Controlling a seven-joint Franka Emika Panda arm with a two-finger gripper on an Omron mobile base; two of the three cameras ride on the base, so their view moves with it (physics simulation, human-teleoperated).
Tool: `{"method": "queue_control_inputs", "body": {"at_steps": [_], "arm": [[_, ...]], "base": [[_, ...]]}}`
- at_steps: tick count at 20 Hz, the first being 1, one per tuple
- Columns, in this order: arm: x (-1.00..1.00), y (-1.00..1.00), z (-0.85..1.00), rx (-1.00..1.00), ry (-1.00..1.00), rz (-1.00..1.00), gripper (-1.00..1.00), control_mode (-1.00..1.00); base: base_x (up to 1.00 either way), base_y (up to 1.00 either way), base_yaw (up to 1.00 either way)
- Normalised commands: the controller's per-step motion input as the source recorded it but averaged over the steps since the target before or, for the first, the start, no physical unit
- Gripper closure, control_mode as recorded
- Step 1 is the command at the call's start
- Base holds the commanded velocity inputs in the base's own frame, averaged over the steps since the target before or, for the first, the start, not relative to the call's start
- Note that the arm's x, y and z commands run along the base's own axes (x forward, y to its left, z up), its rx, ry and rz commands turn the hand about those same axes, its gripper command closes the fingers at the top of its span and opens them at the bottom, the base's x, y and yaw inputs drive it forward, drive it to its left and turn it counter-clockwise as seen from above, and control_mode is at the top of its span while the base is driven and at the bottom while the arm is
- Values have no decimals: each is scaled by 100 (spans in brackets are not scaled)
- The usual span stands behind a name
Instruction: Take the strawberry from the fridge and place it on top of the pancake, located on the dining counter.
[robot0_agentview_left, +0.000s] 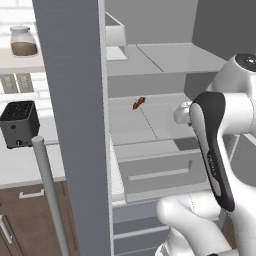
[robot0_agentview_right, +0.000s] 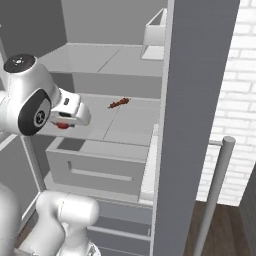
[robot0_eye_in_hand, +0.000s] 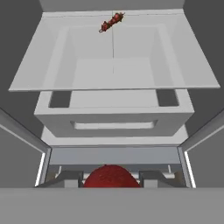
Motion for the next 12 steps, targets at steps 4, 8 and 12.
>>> {"method": "queue_control_inputs", "body": {"at_steps": [4,8,12], "arm": [[-11,0,-19,-2,0,0,100,-100],[-24,0,0,0,0,0,100,-100],[-54,0,0,0,-3,0,100,100]], "base": [[0,0,0],[0,0,0],[-25,0,0]]}}
